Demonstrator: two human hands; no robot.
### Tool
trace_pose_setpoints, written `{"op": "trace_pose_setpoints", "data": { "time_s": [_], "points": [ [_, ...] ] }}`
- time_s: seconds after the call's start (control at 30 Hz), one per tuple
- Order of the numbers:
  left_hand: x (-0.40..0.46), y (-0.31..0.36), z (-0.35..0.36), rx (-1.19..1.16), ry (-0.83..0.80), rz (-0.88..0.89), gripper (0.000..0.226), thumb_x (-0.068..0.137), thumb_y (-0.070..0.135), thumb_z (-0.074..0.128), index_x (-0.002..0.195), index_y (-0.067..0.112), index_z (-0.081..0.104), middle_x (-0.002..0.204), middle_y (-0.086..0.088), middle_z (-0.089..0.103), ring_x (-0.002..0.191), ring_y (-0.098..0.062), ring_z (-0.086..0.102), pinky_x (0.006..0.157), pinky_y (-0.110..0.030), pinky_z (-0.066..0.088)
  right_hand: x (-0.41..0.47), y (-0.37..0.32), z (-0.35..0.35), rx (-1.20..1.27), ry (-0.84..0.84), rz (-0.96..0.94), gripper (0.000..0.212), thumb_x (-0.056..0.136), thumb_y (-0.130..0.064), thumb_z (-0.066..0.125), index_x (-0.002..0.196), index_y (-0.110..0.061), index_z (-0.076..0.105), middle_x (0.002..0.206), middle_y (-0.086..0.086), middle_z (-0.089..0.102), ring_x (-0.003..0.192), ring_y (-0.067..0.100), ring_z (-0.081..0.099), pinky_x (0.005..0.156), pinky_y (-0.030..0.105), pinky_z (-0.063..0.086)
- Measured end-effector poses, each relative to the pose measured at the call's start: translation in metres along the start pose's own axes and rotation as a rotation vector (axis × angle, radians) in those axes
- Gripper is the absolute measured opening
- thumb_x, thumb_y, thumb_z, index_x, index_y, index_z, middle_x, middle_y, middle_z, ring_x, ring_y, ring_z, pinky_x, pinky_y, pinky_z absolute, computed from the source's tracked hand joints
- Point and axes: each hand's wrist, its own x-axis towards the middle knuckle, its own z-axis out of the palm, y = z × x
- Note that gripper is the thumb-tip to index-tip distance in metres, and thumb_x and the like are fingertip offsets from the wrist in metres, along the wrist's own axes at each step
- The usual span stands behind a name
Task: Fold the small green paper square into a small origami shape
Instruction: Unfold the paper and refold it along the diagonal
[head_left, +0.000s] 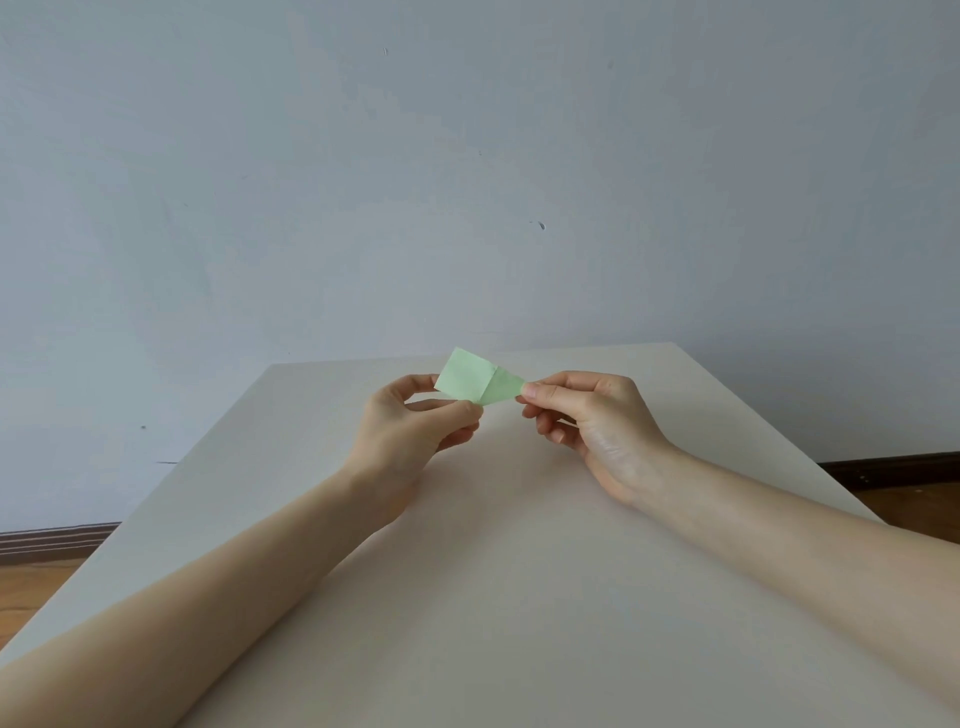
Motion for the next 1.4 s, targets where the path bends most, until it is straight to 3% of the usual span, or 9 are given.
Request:
{"op": "trace_pose_setpoints", "data": {
  "time_s": [0.33,0.53,0.77,1.0,1.1,1.2,1.3,1.4],
  "points": [
    [-0.0018,-0.0003,0.0017,-0.085,-0.007,-0.026,0.027,0.077,-0.006,0.066,0.101,0.002,0.058,0.061,0.003,0.065,0.054,-0.007,0.060,0.063,-0.016,0.054,0.0006,-0.0003,-0.0009,0.032,0.040,-0.006,0.011,0.080,-0.003,0.066,0.070,0.000,0.067,0.064,0.008,0.062,0.051,0.012,0.050,0.048,0.020,0.037],
    [-0.0052,0.0005,0.0042,-0.111,-0.101,-0.018,0.034,0.076,0.000,0.070,0.109,0.001,0.059,0.082,-0.006,0.068,0.071,-0.010,0.066,0.080,-0.022,0.056,-0.0013,0.0009,0.0008,0.003,-0.004,-0.031,0.011,0.081,-0.005,0.066,0.072,0.001,0.069,0.064,0.008,0.062,0.052,0.012,0.050,0.048,0.020,0.039],
    [-0.0036,0.0017,0.0037,-0.113,-0.043,-0.032,0.026,0.077,0.001,0.071,0.101,0.001,0.062,0.077,-0.005,0.065,0.061,-0.008,0.064,0.067,-0.016,0.054,-0.0020,-0.0003,0.0009,-0.023,-0.002,-0.060,0.016,0.082,-0.003,0.064,0.066,-0.001,0.068,0.064,0.009,0.062,0.051,0.012,0.050,0.048,0.020,0.039],
    [-0.0005,0.0016,-0.0006,-0.063,-0.059,-0.056,0.025,0.079,0.001,0.067,0.103,0.000,0.062,0.077,-0.005,0.062,0.059,-0.007,0.062,0.063,-0.016,0.053,0.0026,-0.0015,-0.0051,0.021,0.064,-0.025,0.013,0.080,-0.004,0.065,0.068,0.000,0.067,0.067,0.009,0.061,0.052,0.014,0.049,0.047,0.020,0.038],
    [-0.0039,0.0014,0.0021,0.034,-0.110,-0.025,0.035,0.078,0.001,0.069,0.111,0.000,0.058,0.081,-0.007,0.066,0.062,-0.010,0.065,0.062,-0.019,0.053,0.0012,-0.0014,-0.0027,0.013,0.002,-0.023,0.015,0.082,-0.013,0.066,0.072,-0.001,0.068,0.068,0.007,0.062,0.056,0.015,0.054,0.049,0.021,0.041],
    [-0.0067,-0.0001,0.0054,0.132,-0.156,-0.014,0.045,0.075,0.002,0.072,0.116,0.004,0.053,0.077,-0.007,0.070,0.066,-0.016,0.068,0.072,-0.027,0.057,-0.0008,-0.0020,0.0014,-0.017,-0.071,-0.039,0.016,0.080,-0.018,0.069,0.081,-0.002,0.067,0.072,0.006,0.066,0.066,0.018,0.058,0.057,0.023,0.045],
    [-0.0077,-0.0003,0.0060,0.211,-0.206,-0.019,0.051,0.073,0.006,0.075,0.118,0.009,0.052,0.071,-0.004,0.072,0.069,-0.019,0.068,0.080,-0.032,0.056,-0.0018,-0.0032,0.0016,-0.053,-0.102,-0.053,0.011,0.078,-0.014,0.071,0.086,-0.009,0.067,0.080,0.008,0.069,0.071,0.021,0.060,0.069,0.030,0.047],
    [-0.0076,0.0000,0.0060,0.246,-0.226,-0.024,0.052,0.072,0.008,0.076,0.118,0.012,0.051,0.072,-0.003,0.073,0.071,-0.019,0.067,0.080,-0.033,0.055,-0.0023,-0.0037,0.0012,-0.073,-0.114,-0.044,0.018,0.076,-0.010,0.072,0.093,-0.012,0.067,0.083,0.012,0.070,0.074,0.022,0.060,0.075,0.034,0.046]
  ]
}}
